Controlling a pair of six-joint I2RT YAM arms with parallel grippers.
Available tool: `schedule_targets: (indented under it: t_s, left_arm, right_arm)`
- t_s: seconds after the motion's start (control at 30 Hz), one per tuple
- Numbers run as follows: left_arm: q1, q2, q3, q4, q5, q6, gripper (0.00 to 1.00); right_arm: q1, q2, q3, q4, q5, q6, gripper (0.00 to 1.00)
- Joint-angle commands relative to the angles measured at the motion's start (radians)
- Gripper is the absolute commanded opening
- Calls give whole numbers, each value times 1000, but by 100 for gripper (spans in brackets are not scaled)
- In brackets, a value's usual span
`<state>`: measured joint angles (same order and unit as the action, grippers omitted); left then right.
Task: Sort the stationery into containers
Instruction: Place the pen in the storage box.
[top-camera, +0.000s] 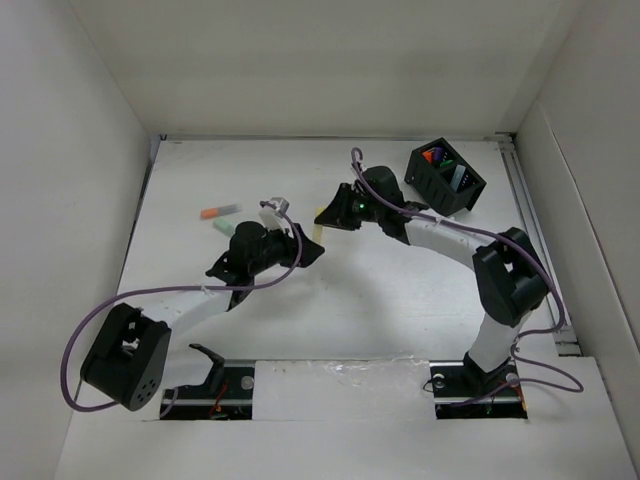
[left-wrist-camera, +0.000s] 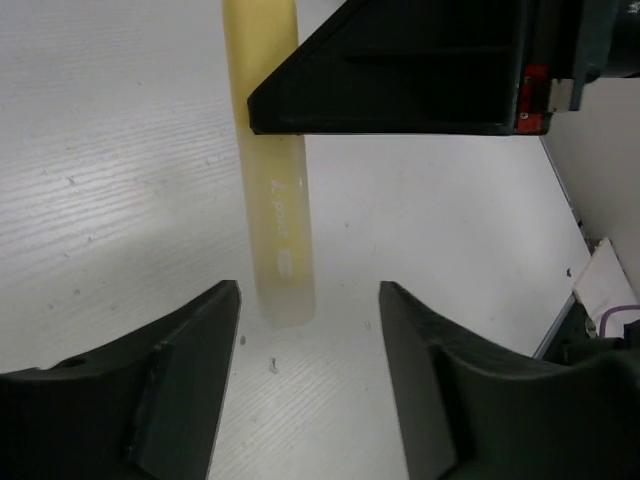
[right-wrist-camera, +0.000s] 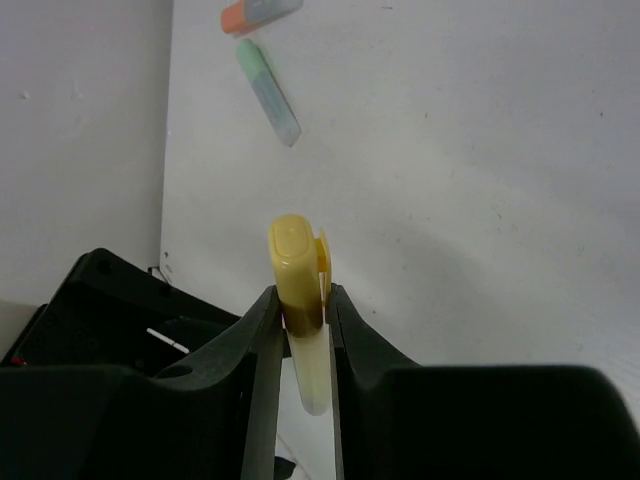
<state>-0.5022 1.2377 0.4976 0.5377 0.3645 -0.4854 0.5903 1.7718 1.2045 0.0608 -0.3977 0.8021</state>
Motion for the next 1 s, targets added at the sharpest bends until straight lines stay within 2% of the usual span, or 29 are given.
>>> schedule_targets:
  t_s: [0.0, 0.03, 0.17, 0.27, 0.3, 0.33, 0.47, 0.67, 0.8, 0.9, 0.97]
  left_arm:
    - [-2, -53, -13, 67, -5, 24, 55]
    - [-2, -70, -13, 67, -6, 24, 60]
    - [-2, -127, -34, 67, -60, 13, 60]
    - [-2, -167, -57, 41, -101, 2, 62]
    - [-2, -167, -57, 41, -113, 2, 62]
    - [-2, -181, -57, 27, -125, -11, 62]
    - [-2, -190, -57, 7, -125, -35, 60]
    - [-2, -170, -27, -58, -134, -44, 58]
    - [-2, -161, -27, -58, -150, -53, 57]
    - [-2, -161, -15, -99, -168, -53, 56]
    - [-2, -161, -14, -108, -177, -53, 56]
  right_arm:
    - [-13, -37, 37, 65, 65, 19, 0]
    - [-30, -47, 36, 65, 65, 29, 0]
    - [-162, -129, 1, 65, 114, 55, 0]
    - [-312, -213, -8, -13, 267, 94, 0]
    - [-351, -230, -8, -48, 407, 104, 0]
    - [-418, -244, 3, -94, 478, 114, 0]
    - [-552, -278, 26, -142, 684, 134, 0]
    - [-586, -241, 114, -173, 977, 71, 0]
    - [-568, -118, 280, -301, 1066, 19, 0]
    - [-522, -75, 291, -302, 1189, -17, 0]
    - [-512, -51, 291, -302, 1209, -40, 0]
